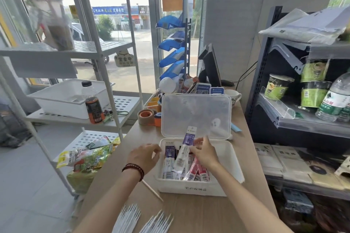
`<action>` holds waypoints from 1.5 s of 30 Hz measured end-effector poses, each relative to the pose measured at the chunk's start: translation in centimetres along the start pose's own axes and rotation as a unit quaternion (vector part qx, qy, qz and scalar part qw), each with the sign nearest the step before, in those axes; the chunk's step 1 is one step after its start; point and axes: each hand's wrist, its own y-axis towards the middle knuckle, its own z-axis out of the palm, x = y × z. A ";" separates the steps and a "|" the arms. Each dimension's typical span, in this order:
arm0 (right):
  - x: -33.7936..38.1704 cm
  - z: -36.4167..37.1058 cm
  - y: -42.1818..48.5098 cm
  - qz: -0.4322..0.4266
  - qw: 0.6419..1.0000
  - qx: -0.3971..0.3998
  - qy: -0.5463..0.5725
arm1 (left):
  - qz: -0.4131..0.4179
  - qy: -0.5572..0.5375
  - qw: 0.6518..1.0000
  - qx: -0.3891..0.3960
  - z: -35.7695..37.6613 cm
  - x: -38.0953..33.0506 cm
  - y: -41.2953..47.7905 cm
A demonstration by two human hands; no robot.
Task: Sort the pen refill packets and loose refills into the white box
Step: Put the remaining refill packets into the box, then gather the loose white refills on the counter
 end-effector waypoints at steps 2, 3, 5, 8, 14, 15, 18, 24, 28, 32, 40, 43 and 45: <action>0.1 1.8 0.3 -0.010 0.999 0.027 -0.041 | -0.005 0.005 1.000 0.000 -0.5 0.7 -0.3; 0.1 2.6 0.3 -0.017 0.997 0.045 -0.062 | -0.005 0.011 1.000 -0.001 -0.8 0.9 -0.6; 0.2 3.9 0.2 -0.040 0.991 0.073 -0.103 | -0.008 0.015 1.000 -0.007 -1.3 1.4 -1.2; 0.3 4.8 0.0 -0.062 0.977 0.110 -0.172 | -0.036 0.003 0.999 -0.016 -1.7 2.8 -2.5; -0.1 6.5 0.1 -0.105 0.928 0.115 -0.340 | -0.071 -0.005 0.997 -0.007 -0.6 5.5 -6.3; -0.1 6.7 0.1 -0.117 0.911 0.119 -0.378 | -0.069 -0.004 0.998 0.004 -0.5 5.7 -6.7; 0.0 7.0 0.0 -0.140 0.874 0.136 -0.446 | -0.062 -0.006 0.997 0.043 0.0 6.0 -7.5; 0.5 6.5 -0.3 -0.139 0.868 0.149 -0.453 | -0.015 0.025 0.996 0.085 2.1 5.3 -6.9; 0.7 5.3 -2.3 -0.183 0.910 0.078 -0.364 | 0.001 0.039 0.995 0.090 2.9 5.1 -6.4; 0.9 4.1 -6.4 -0.258 0.924 0.042 -0.280 | -0.002 0.072 0.993 0.095 3.6 4.8 -6.1; -3.7 4.5 -11.7 -0.283 0.932 0.021 -0.226 | 0.016 0.128 0.990 0.048 5.2 3.5 -6.5; -4.6 4.6 -12.7 -0.257 0.936 0.029 -0.238 | 0.037 0.155 0.986 0.045 5.3 4.4 -6.3; -5.4 4.8 -13.1 -0.230 0.939 0.071 -0.245 | 0.046 0.164 0.985 0.017 4.7 4.6 -6.7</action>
